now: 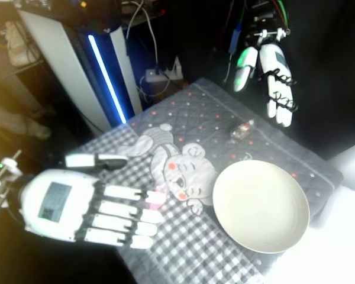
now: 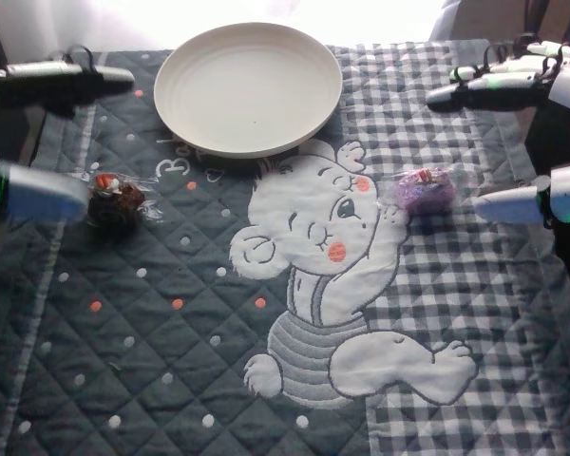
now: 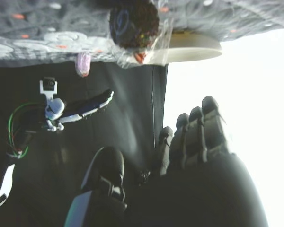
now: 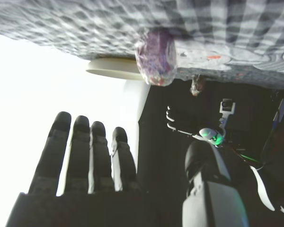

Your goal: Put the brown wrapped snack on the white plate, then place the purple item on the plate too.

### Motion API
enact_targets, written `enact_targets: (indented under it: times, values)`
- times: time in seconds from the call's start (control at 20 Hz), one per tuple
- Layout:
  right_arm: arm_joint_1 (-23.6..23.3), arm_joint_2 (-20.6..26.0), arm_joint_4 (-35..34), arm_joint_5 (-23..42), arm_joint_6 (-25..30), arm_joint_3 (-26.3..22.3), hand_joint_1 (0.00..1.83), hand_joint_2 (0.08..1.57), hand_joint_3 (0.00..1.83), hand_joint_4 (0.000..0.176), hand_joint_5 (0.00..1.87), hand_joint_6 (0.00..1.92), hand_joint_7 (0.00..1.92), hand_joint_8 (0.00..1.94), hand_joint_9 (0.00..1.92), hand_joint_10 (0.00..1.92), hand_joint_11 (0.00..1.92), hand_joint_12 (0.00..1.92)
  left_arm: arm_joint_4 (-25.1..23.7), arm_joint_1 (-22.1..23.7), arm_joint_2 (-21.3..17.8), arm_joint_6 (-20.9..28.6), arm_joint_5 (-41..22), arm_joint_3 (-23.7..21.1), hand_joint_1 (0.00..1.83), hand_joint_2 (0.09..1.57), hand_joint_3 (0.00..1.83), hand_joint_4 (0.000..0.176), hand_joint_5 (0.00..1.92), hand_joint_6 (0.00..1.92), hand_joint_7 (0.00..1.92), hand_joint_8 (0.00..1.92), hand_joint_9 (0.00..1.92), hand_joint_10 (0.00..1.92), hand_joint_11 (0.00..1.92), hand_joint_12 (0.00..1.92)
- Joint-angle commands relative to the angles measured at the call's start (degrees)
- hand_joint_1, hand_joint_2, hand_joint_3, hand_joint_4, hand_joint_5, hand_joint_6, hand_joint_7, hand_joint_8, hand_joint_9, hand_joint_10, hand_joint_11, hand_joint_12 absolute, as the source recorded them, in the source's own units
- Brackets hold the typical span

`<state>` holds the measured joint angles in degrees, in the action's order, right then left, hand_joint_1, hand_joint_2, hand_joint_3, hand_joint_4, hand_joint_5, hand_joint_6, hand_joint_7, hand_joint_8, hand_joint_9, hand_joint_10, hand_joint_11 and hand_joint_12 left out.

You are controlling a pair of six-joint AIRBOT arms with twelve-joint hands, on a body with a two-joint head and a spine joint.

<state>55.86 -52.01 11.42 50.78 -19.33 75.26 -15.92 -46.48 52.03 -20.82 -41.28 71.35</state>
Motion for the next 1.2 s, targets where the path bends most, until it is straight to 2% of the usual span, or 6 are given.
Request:
enact_targets:
  times: [0.0, 0.4, 0.55, 0.65, 0.8, 1.15]
  values:
    - [-0.6, 0.0, -2.4, 6.2, 0.4, 0.3, 0.71, 0.99, 0.00, 0.104, 0.37, 0.00, 0.27, 0.00, 0.27, 0.01, 0.00, 0.83, 1.1, 1.5, 1.1, 0.5, -2.1, 0.8, 0.59, 0.87, 0.00, 0.176, 0.21, 0.00, 0.28, 0.00, 0.32, 0.01, 0.00, 0.89]
    - [-0.6, -0.2, -2.4, 6.2, 0.4, 0.5, 0.71, 0.99, 0.00, 0.097, 0.38, 0.00, 0.27, 0.00, 0.26, 0.01, 0.00, 0.70, -13.9, 8.4, 6.4, 0.4, 14.5, 4.9, 0.85, 0.80, 0.00, 0.173, 0.35, 0.00, 0.46, 0.00, 0.53, 0.01, 0.18, 0.81]
    - [-0.6, -0.3, -2.4, 6.2, 0.4, 0.6, 0.78, 0.98, 0.00, 0.104, 0.37, 0.00, 0.25, 0.00, 0.26, 0.00, 0.00, 0.80, -16.0, 9.0, 7.9, 0.4, 17.1, 5.9, 0.92, 0.86, 0.00, 0.118, 0.53, 0.01, 0.63, 0.01, 0.67, 0.02, 0.29, 0.89]
    - [-0.6, -0.3, -2.4, 6.2, 0.4, 0.6, 0.81, 0.99, 0.00, 0.090, 0.38, 0.00, 0.25, 0.00, 0.25, 0.00, 0.00, 0.78, -16.2, 9.1, 8.5, 0.4, 17.8, 6.3, 1.03, 0.94, 0.00, 0.016, 0.84, 0.02, 0.89, 0.04, 0.87, 0.05, 0.38, 0.96]
    - [-0.6, -0.4, -2.4, 6.2, 0.4, 0.6, 0.80, 1.01, 0.00, 0.076, 0.38, 0.00, 0.25, 0.00, 0.23, 0.00, 0.00, 0.70, -15.6, 9.5, 9.5, 0.2, 17.5, 7.2, 1.26, 1.13, 0.00, 0.000, 1.03, 0.66, 0.92, 1.32, 0.82, 1.37, 0.45, 1.76]
    - [-0.6, -0.4, -2.4, 6.2, 0.4, 0.7, 0.86, 1.01, 0.00, 0.050, 0.41, 0.01, 0.29, 0.00, 0.28, 0.00, 0.00, 0.82, -4.7, 14.6, 12.0, -5.1, 10.3, 10.0, 1.26, 1.12, 0.00, 0.000, 1.13, 0.48, 0.90, 1.36, 0.77, 1.64, 0.57, 1.87]
